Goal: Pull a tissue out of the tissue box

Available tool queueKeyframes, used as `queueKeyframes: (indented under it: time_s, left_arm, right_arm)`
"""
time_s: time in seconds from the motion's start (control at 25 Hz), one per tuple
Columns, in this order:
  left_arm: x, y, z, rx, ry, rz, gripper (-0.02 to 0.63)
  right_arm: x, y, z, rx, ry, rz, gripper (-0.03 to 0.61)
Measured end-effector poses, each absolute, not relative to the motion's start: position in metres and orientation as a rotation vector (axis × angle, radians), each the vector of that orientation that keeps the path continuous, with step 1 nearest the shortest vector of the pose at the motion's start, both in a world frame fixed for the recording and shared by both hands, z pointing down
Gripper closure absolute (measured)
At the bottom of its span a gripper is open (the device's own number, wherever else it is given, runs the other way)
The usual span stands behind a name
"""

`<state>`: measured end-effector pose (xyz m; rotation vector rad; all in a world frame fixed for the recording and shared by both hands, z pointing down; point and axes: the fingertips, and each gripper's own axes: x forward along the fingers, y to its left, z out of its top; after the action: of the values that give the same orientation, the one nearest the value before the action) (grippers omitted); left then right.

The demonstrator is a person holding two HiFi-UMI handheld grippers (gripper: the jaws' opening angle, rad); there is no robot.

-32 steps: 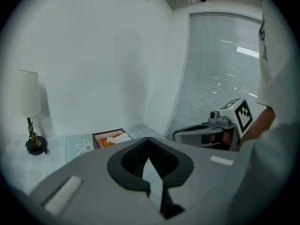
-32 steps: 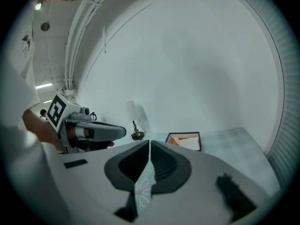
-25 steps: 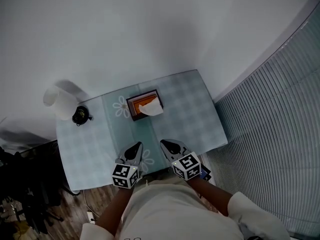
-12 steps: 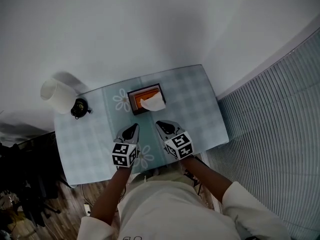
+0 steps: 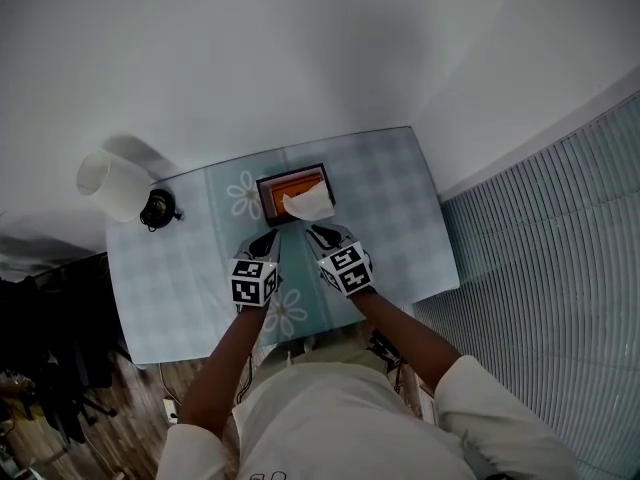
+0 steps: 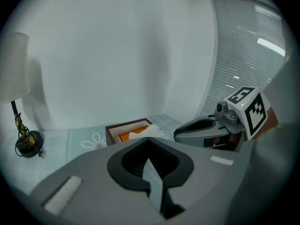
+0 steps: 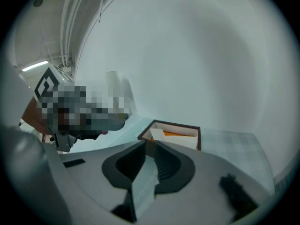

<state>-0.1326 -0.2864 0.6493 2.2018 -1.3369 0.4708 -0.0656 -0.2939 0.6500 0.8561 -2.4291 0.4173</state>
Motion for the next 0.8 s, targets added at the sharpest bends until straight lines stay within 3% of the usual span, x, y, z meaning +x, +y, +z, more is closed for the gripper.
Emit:
queueKeyframes:
  time_s: [0.44, 0.68, 0.72, 0.8]
  left_arm:
    - [-0.138, -0.302, 0.692, 2.123, -1.313, 0.56, 0.606]
    - [-0.136, -0.3, 0.701, 2.088, -1.293, 0.581, 0.606]
    - [-0.135, -0.3, 0.7, 2.089, -1.291, 0.577, 0.606]
    - [-0.134, -0.299, 0.698, 2.091, -1.29, 0.567, 0.606]
  right_arm:
    - [-0.084, -0.324, 0.698, 0.765, -2.246, 0.192, 0.424]
    - [-0.084, -0.337, 0.732, 0.721, -2.07, 0.006, 0.419]
    - [-0.083, -0.339, 0.733, 0.732, -2.058, -0.009, 0.424]
    - [-0.082, -0.343, 0.729, 0.764, -2.052, -0.03, 0.538]
